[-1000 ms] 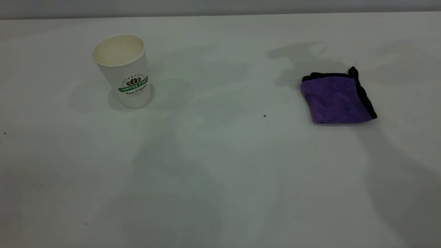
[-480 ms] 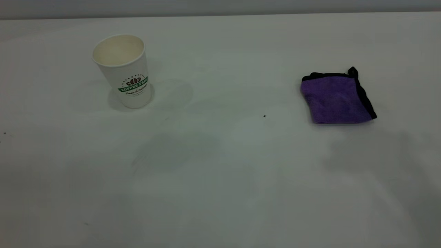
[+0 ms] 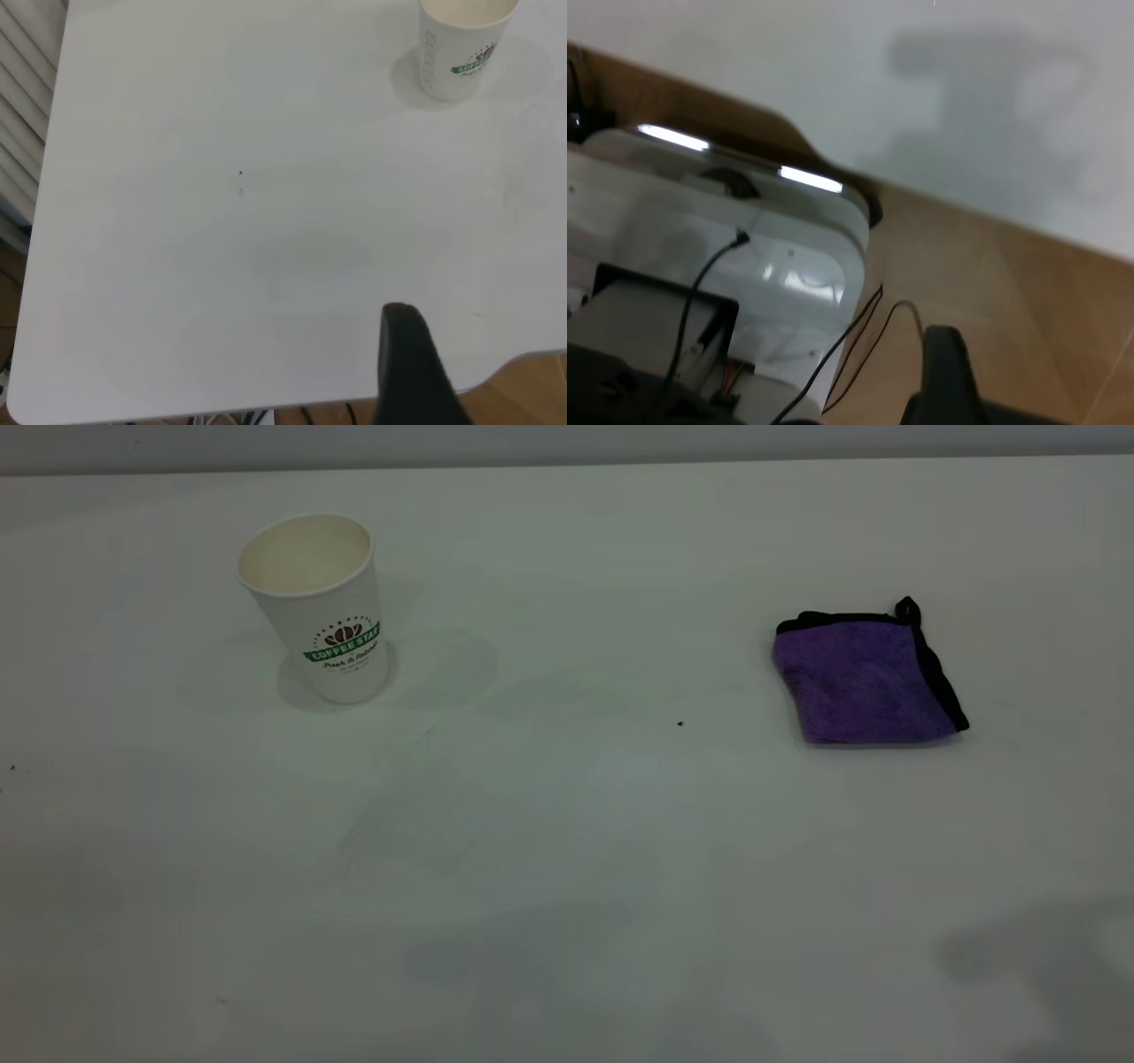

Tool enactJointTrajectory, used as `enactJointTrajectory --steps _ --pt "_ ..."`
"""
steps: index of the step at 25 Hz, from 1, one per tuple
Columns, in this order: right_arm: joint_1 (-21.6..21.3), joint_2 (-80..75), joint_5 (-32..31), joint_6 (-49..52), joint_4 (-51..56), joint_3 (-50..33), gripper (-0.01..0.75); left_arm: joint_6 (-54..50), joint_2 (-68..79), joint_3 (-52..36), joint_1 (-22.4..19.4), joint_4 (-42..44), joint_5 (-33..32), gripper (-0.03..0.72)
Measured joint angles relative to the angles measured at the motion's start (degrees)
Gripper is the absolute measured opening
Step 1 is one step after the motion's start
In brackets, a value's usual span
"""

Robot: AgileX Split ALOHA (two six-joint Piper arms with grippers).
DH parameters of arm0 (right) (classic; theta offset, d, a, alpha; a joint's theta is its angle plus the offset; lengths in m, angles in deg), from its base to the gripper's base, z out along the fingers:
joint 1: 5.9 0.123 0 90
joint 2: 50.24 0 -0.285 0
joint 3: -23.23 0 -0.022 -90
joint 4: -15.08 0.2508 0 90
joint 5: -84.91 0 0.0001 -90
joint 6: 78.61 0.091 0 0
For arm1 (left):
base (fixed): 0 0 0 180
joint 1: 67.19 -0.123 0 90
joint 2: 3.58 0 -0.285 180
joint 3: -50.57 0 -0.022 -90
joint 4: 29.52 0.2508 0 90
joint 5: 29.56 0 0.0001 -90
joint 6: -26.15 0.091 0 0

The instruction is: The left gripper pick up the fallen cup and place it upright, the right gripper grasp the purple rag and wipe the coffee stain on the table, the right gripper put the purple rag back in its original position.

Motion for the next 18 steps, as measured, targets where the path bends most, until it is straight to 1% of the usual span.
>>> enactJointTrajectory --steps 6,11,14,18 --pt "0.0 10.2 2.6 1.6 0.8 -11.8 0.566 0.0 0.0 0.0 0.0 0.0 0.0 0.461" --pt "0.0 21.4 3.6 2.1 -0.1 -12.7 0.556 0.0 0.0 0.0 0.0 0.0 0.0 0.461" --pt "0.0 27.3 3.6 2.6 -2.1 -12.7 0.533 0.0 0.0 0.0 0.0 0.0 0.0 0.461" --pt "-0.1 33.7 3.3 3.1 -1.4 -13.0 0.503 0.0 0.0 0.0 0.0 0.0 0.0 0.461"
